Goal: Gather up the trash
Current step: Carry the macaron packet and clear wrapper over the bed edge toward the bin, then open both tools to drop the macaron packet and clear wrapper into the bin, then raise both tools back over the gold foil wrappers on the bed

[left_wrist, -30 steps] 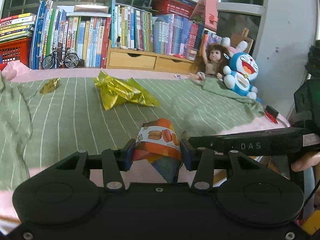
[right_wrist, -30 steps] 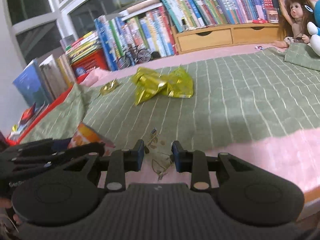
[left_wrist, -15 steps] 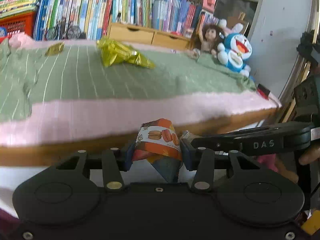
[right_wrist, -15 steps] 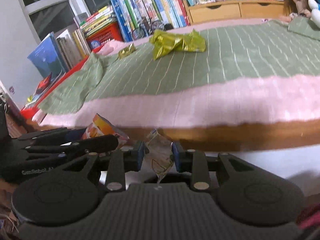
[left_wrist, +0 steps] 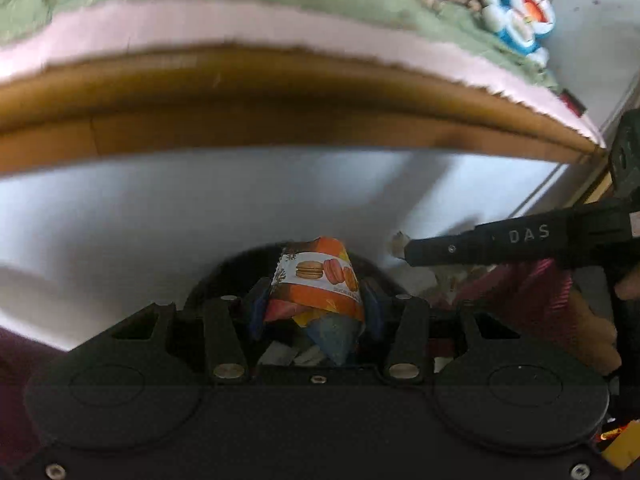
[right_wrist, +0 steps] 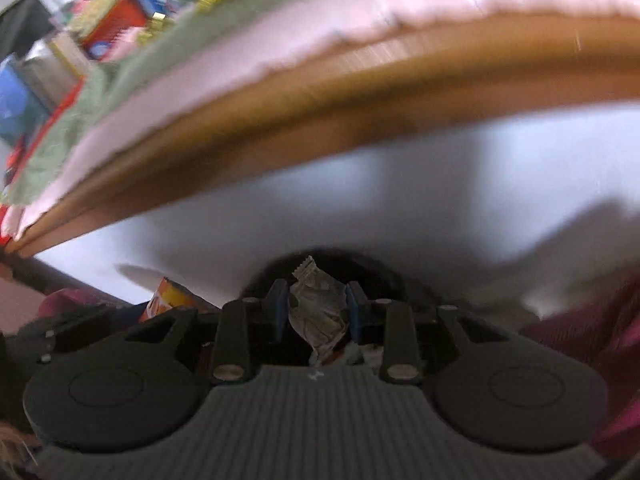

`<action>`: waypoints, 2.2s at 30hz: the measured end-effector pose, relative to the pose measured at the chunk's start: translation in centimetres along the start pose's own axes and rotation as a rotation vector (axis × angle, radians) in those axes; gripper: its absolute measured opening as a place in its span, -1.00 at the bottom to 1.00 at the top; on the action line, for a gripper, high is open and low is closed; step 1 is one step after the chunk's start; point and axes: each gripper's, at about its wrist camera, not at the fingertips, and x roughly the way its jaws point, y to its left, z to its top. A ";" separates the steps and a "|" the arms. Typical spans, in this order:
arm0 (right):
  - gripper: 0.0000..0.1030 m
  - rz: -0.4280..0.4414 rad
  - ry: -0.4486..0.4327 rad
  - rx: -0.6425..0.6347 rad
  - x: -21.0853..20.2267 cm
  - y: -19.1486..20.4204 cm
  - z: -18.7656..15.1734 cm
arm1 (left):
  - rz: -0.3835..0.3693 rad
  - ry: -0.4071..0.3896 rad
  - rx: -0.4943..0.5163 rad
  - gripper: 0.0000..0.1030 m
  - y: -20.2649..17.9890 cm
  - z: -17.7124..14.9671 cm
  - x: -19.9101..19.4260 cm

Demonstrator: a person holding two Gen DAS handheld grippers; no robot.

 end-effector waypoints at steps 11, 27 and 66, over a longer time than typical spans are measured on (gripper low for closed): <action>-0.26 -0.006 0.039 0.049 2.2 -0.8 -0.4 | 0.029 0.035 -0.015 -0.12 0.9 -0.1 3.0; 0.30 -0.019 0.043 0.062 2.8 -0.9 -0.3 | 0.039 0.061 0.006 0.43 -0.2 0.4 4.6; 0.64 0.181 -0.213 -0.277 -8.5 4.9 4.2 | 0.015 -0.315 0.176 0.73 -2.0 5.2 -7.9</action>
